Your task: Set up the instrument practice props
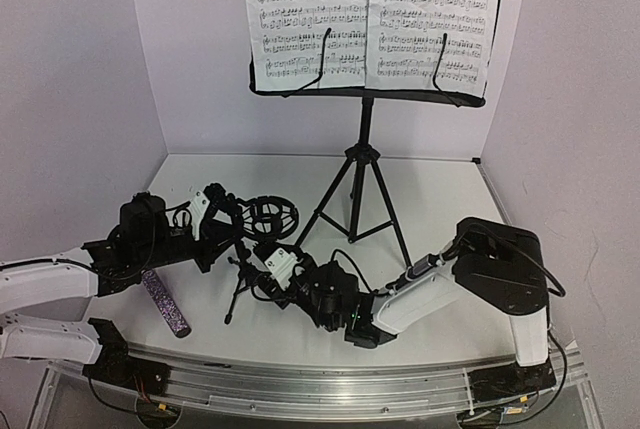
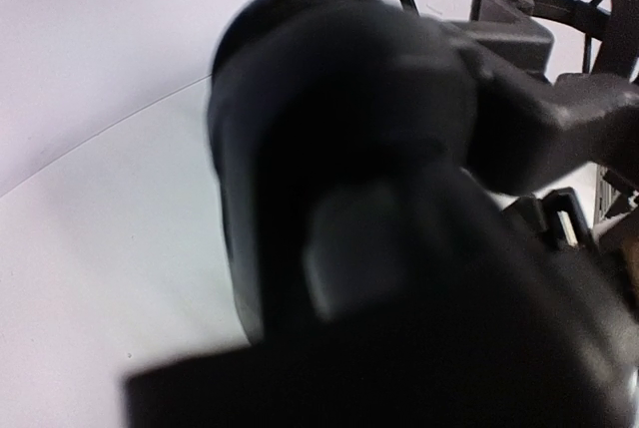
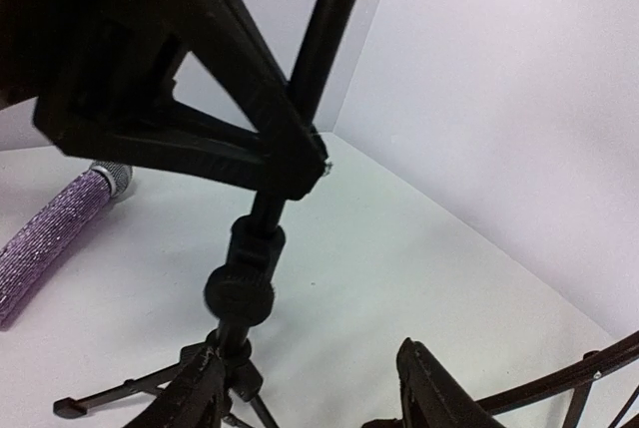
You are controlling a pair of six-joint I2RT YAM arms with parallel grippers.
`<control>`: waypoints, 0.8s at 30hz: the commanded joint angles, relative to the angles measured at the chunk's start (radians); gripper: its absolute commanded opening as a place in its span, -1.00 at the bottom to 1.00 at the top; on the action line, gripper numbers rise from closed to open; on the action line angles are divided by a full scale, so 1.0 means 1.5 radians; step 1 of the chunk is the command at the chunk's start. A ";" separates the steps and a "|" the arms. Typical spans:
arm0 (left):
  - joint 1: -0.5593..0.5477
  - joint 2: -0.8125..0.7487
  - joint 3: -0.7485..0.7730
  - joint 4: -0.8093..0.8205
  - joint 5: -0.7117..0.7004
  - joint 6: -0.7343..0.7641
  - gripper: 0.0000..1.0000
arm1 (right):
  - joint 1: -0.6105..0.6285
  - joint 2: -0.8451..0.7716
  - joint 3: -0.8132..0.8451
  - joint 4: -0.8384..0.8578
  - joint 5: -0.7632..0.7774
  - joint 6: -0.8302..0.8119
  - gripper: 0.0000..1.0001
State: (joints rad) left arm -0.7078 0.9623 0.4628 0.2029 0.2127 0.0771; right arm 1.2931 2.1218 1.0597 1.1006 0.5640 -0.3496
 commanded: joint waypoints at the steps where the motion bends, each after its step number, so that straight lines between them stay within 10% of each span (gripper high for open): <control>1: -0.003 0.013 0.027 0.027 0.027 -0.017 -1.00 | -0.005 0.028 0.053 0.068 -0.061 -0.001 0.07; 8: -0.003 0.023 0.031 0.027 0.027 -0.014 -1.00 | -0.006 0.059 0.079 0.069 -0.076 0.024 0.08; 24: -0.003 0.024 0.031 0.024 0.025 -0.016 -1.00 | -0.007 0.068 0.094 0.072 -0.020 0.021 -0.63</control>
State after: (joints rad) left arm -0.7078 0.9943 0.4713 0.2329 0.2253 0.0761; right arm 1.2797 2.2167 1.1695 1.1609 0.5013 -0.3379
